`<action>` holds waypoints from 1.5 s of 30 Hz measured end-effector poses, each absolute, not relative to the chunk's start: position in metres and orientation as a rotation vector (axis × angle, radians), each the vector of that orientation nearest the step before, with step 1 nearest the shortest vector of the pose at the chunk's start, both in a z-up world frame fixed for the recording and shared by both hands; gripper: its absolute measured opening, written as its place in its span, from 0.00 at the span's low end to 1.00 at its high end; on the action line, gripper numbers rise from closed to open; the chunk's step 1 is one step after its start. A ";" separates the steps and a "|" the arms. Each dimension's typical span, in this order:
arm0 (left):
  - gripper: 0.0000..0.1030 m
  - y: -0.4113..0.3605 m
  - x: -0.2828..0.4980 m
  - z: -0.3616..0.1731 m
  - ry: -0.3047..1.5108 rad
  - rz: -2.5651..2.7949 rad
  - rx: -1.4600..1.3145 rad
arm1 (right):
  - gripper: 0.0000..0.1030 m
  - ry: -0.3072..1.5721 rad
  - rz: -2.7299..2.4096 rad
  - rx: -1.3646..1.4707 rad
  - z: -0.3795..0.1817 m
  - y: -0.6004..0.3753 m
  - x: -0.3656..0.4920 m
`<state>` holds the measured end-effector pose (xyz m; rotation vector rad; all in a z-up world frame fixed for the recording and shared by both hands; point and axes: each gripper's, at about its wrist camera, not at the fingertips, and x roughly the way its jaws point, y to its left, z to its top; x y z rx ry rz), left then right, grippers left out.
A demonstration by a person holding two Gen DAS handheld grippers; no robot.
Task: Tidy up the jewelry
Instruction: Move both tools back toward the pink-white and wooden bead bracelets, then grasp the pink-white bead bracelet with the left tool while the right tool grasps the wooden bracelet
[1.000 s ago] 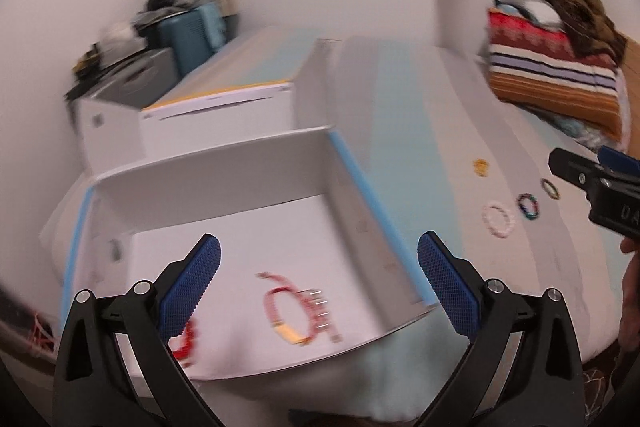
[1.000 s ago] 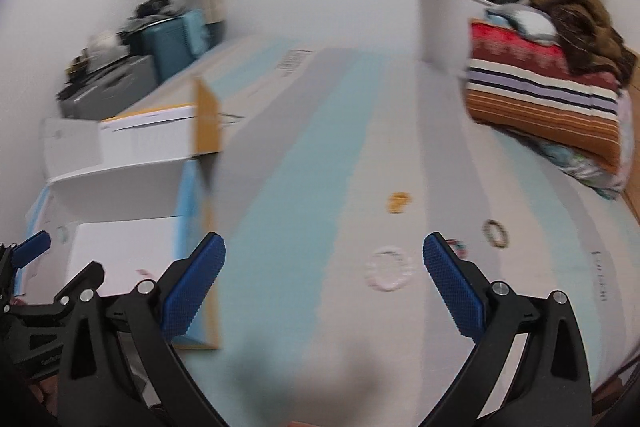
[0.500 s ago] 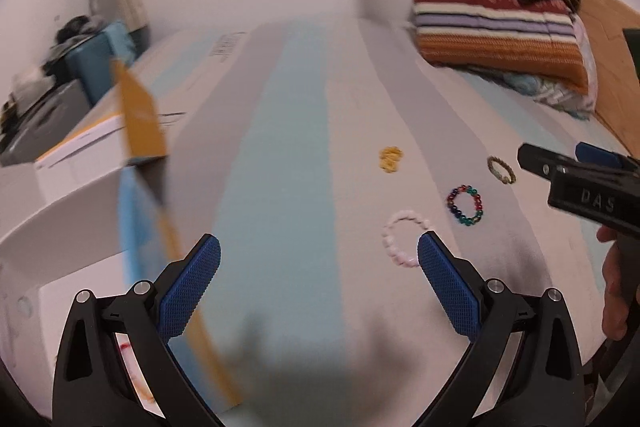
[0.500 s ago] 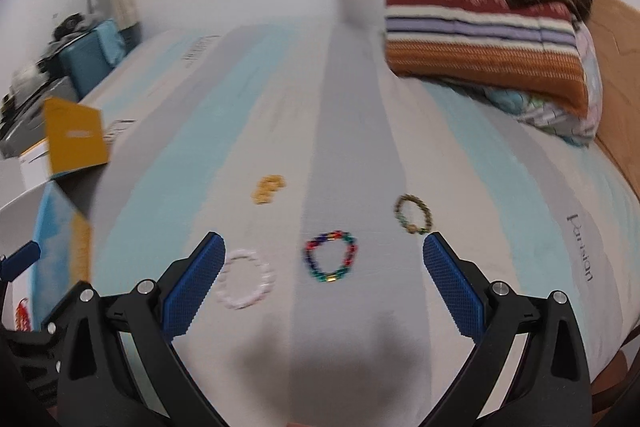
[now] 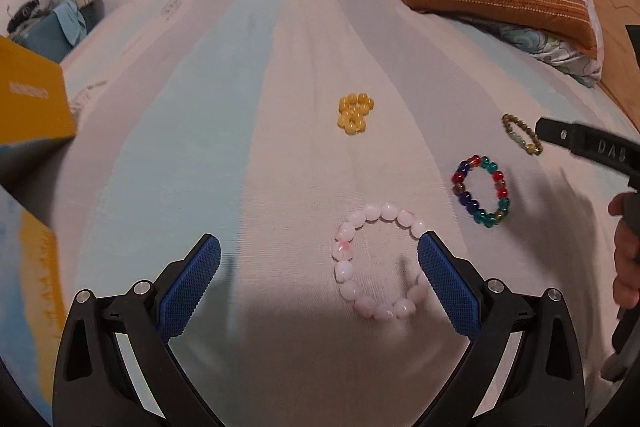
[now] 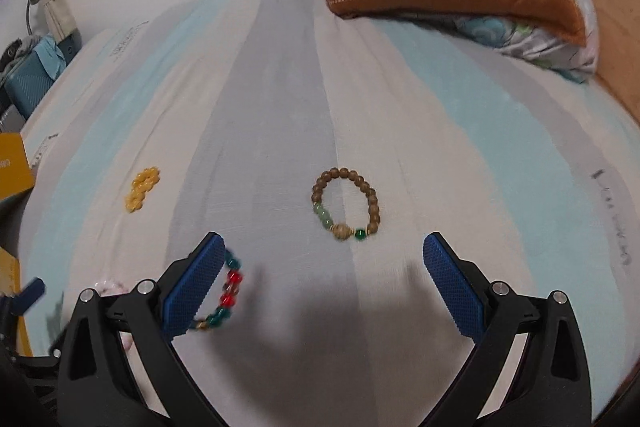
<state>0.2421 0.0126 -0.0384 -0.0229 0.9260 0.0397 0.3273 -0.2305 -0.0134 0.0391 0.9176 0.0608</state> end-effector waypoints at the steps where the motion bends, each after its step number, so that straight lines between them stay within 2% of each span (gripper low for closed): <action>1: 0.94 0.012 0.246 -0.045 0.941 0.034 -0.021 | 0.93 0.925 0.059 0.048 -0.017 -0.235 0.333; 12: 0.93 0.018 0.261 -0.063 0.982 0.049 -0.026 | 0.93 0.997 0.063 0.094 -0.050 -0.245 0.362; 16: 0.89 0.016 0.262 -0.065 0.982 0.064 -0.002 | 0.92 1.006 0.053 0.087 -0.056 -0.245 0.366; 18: 0.85 0.014 0.262 -0.066 0.984 0.064 0.002 | 0.87 1.006 0.038 0.077 -0.059 -0.245 0.366; 21: 0.71 0.013 0.258 -0.063 0.985 0.064 0.005 | 0.78 1.000 0.018 0.049 -0.060 -0.243 0.365; 23: 0.61 0.013 0.257 -0.062 0.985 0.059 0.007 | 0.68 0.996 0.012 0.030 -0.060 -0.244 0.366; 24: 0.59 0.012 0.256 -0.061 0.985 0.054 0.008 | 0.66 0.995 0.013 0.027 -0.060 -0.244 0.365; 26: 0.49 0.013 0.256 -0.060 0.984 0.050 0.006 | 0.53 0.993 0.019 0.022 -0.059 -0.243 0.363; 34: 0.23 0.011 0.249 -0.055 0.980 0.034 0.012 | 0.15 0.981 0.068 0.008 -0.059 -0.239 0.360; 37: 0.12 0.012 0.247 -0.054 0.979 0.026 0.014 | 0.12 0.988 0.061 0.029 -0.058 -0.242 0.359; 39: 0.11 0.015 0.245 -0.052 0.975 0.016 -0.009 | 0.08 0.986 0.055 0.027 -0.056 -0.242 0.359; 45: 0.11 0.017 0.241 -0.043 0.966 -0.012 -0.038 | 0.08 0.963 0.063 0.036 -0.045 -0.242 0.352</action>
